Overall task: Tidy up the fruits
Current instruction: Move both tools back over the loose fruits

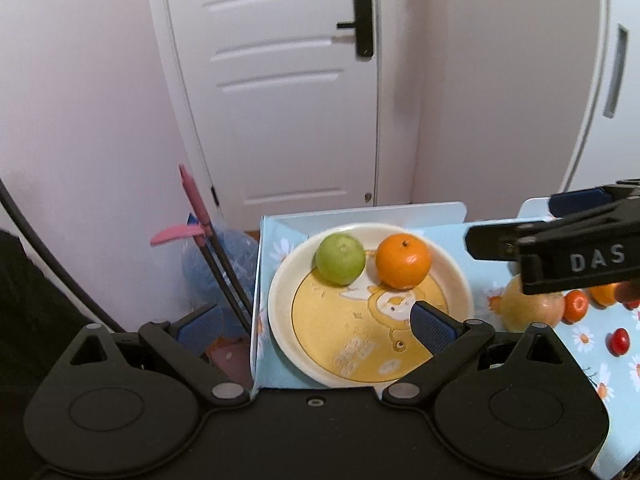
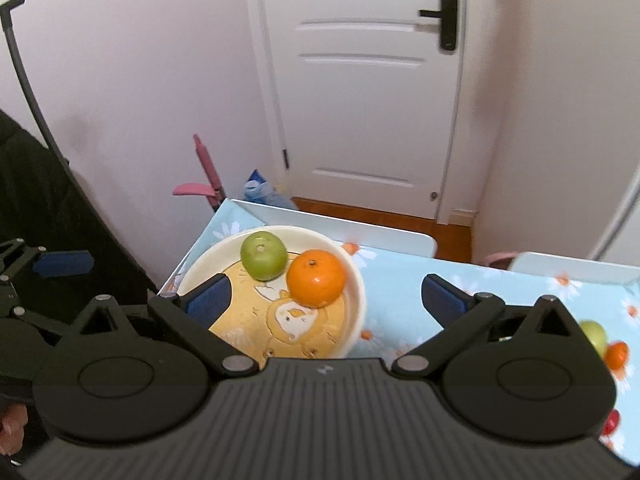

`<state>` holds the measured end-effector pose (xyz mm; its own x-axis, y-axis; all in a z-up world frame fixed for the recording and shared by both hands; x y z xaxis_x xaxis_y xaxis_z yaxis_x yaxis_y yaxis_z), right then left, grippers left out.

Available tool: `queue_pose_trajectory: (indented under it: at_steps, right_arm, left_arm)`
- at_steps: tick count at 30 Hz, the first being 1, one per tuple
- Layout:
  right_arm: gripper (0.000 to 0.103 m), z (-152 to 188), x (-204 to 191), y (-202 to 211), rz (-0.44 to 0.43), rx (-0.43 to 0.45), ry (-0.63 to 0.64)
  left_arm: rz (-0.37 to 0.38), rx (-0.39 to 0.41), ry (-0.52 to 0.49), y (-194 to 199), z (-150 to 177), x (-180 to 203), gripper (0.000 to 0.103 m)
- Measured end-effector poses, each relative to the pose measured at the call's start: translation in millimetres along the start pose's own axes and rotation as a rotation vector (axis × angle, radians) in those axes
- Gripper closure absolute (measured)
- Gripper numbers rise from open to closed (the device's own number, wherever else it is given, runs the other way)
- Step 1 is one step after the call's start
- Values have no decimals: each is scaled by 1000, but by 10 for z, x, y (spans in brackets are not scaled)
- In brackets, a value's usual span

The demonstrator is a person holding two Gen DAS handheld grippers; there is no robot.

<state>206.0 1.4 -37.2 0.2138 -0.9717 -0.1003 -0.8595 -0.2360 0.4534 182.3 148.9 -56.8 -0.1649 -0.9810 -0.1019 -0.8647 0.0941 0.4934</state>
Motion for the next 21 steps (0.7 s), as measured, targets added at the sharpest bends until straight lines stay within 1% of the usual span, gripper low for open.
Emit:
queue_pose_trajectory:
  at_steps: [3, 8, 15, 18, 21]
  right_arm:
    - [0, 2, 86, 219, 38, 10, -9]
    - [0, 39, 312, 597, 87, 23, -27]
    - [0, 228, 737, 1023, 119, 39, -44]
    - [0, 333, 972, 1174, 119, 38, -34]
    - [0, 426, 1239, 1315, 112, 29, -43]
  left_arm:
    - [12, 28, -9, 121, -55, 49, 1]
    - [46, 51, -11, 299, -103, 210, 2]
    - [72, 74, -33, 531, -115, 600, 1]
    - [56, 68, -37, 602, -81, 813, 1]
    - [17, 48, -28, 672, -36, 1026, 1]
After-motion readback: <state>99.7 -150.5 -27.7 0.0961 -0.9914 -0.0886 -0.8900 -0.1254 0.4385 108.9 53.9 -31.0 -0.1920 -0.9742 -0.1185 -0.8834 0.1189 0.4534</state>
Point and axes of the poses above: each gripper's, at about its wrist camera, not at the fingertips, and y roughly against the way its jaws point, x to its right, z to its underside, the point moved 6 cm from there along -y, roughly the way its jaws point, and after that the axes turned 14 degrees about x, right-handed, at the moved point
